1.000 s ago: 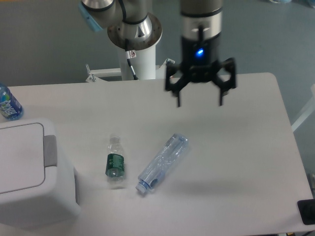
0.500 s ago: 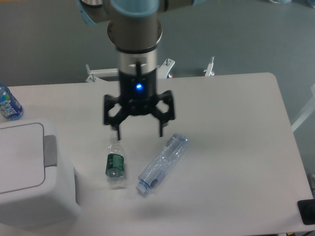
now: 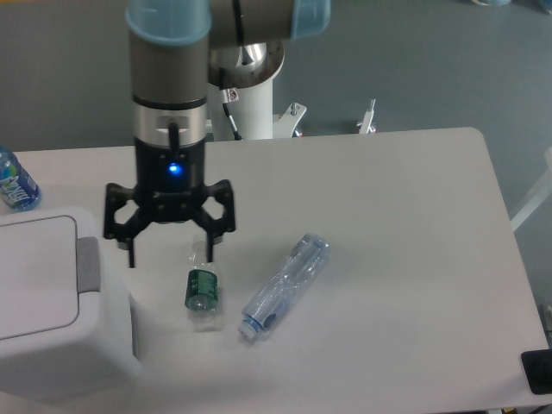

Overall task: Open the trash can
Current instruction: 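Move the open gripper across the table over the white trash can lid, then press the gripper down on the trash can lid edge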

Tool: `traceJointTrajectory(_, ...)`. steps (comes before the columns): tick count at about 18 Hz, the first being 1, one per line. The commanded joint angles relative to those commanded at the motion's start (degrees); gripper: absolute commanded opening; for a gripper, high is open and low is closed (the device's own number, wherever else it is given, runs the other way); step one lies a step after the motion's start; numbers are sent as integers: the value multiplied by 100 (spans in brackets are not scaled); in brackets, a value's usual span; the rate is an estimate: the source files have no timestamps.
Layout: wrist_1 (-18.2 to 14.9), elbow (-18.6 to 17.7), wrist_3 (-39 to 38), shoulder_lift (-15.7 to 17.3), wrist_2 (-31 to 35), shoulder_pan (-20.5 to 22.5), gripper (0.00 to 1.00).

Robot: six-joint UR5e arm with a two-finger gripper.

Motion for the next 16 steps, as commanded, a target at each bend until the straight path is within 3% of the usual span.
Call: traceJointTrajectory(16,0,-18,-62,-123,26,-229,100)
